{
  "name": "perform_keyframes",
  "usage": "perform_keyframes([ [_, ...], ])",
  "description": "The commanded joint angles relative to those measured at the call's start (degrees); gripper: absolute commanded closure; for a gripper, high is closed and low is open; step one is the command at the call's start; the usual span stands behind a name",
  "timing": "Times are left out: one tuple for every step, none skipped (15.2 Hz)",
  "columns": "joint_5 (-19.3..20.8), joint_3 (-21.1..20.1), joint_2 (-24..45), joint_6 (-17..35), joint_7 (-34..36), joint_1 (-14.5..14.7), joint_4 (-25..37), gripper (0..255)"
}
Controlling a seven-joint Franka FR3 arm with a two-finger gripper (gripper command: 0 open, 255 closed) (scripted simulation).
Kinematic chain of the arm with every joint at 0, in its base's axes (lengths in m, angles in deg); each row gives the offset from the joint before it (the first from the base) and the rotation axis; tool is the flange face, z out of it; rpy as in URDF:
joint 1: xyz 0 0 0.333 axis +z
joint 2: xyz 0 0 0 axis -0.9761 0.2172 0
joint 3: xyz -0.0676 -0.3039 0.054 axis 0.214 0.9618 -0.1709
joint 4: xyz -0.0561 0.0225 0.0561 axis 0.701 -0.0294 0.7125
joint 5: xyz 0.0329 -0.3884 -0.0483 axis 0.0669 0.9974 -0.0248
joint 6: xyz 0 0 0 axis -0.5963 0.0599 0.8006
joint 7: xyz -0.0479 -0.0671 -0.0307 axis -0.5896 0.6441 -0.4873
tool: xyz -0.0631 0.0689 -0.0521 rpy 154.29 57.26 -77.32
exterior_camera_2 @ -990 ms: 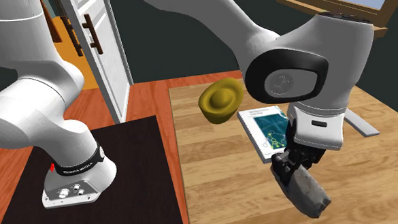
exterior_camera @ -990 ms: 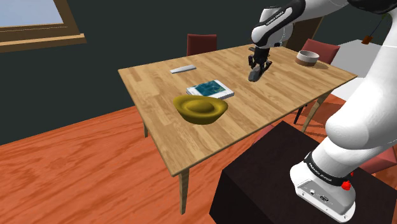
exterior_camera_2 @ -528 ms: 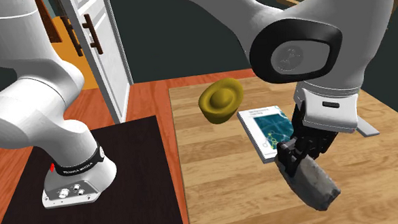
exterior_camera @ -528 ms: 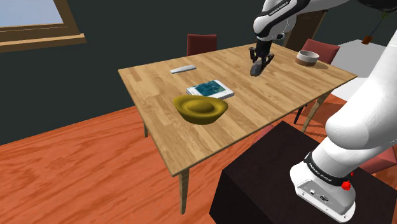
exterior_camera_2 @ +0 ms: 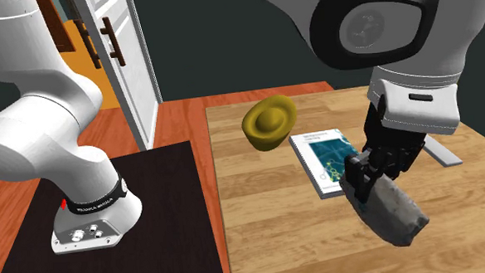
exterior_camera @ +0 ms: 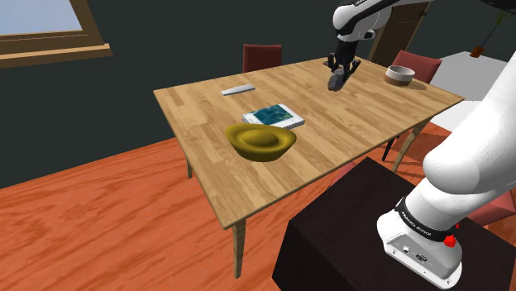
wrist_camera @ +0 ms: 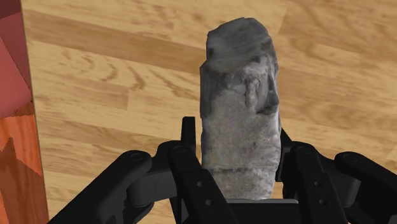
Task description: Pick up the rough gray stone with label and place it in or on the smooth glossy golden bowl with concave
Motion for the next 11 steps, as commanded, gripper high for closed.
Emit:
perform_keyframes([
  [0.01, -0.06, -0.53, -0.81, 0.05, 0.09, 0.29, 255],
  [0.27, -0.55, -1.48, -0.78, 1.40, 0.81, -0.84, 255],
  [0.51, -1.06, -2.39, -0.78, 2.74, 1.53, -1.92, 255],
  [0.71, -1.60, -3.26, -0.81, 4.09, 2.24, -2.92, 255],
  [0.90, -2.16, -4.09, -0.86, 5.44, 2.95, -3.85, 255],
  [1.05, -2.74, -4.86, -0.94, 6.80, 3.64, -4.72, 255],
  [1.18, -3.34, -5.59, -1.04, 8.15, 4.34, -5.52, 255],
  [1.29, -3.96, -6.27, -1.16, 9.51, 5.03, -6.25, 255],
  [1.37, -4.60, -6.90, -1.30, 10.86, 5.71, -6.92, 255],
  [1.43, -5.26, -7.49, -1.46, 12.22, 6.39, -7.52, 255],
  [1.46, -5.92, -8.02, -1.64, 13.58, 7.07, -8.06, 255],
])
